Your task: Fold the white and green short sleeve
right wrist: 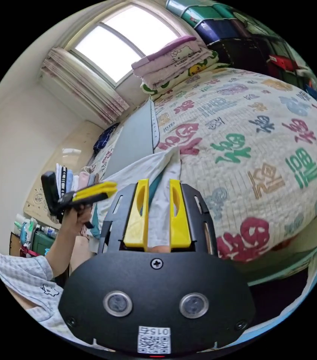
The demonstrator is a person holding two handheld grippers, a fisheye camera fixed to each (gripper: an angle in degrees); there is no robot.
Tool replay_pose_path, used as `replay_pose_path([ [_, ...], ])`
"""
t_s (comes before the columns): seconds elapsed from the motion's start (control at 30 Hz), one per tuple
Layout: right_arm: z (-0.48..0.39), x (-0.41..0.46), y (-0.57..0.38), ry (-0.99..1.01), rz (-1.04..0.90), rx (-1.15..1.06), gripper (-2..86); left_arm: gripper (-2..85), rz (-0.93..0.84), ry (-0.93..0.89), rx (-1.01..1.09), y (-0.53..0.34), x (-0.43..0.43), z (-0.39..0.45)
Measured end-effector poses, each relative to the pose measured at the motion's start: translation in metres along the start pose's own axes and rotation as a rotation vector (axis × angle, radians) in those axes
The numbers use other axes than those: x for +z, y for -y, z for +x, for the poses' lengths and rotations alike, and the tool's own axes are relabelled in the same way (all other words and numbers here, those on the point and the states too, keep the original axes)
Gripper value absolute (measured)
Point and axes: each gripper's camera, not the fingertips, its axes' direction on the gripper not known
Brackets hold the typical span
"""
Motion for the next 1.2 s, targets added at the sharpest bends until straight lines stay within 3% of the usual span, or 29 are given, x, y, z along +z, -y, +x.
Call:
replay_pose_path([
  [0.3,0.052,0.09,-0.075,-0.014,-0.123,0.123,13.4,11.9,-0.129,0.069,-0.015,0.122,0.106,-0.023],
  [0.5,0.071,0.132,-0.089,-0.019,-0.143,0.084,10.7,8.6,-0.285,0.186,-0.04,0.129,0.172,-0.037],
  [0.63,0.08,0.155,-0.098,-0.013,-0.143,0.045,6.5,4.3,-0.275,0.176,-0.036,0.119,0.171,-0.045],
  [0.83,0.095,0.165,-0.118,0.018,-0.045,0.062,1.2,-0.1,-0.116,0.081,-0.077,0.105,0.121,-0.064],
  [1.07,0.094,0.12,-0.136,-0.113,0.206,0.013,-0.1,-0.5,0.164,-0.196,-0.159,0.085,0.023,-0.091],
  [1.2,0.054,0.108,-0.15,-0.046,0.267,-0.161,-0.3,-0.5,0.269,-0.261,-0.115,0.039,-0.044,-0.111],
])
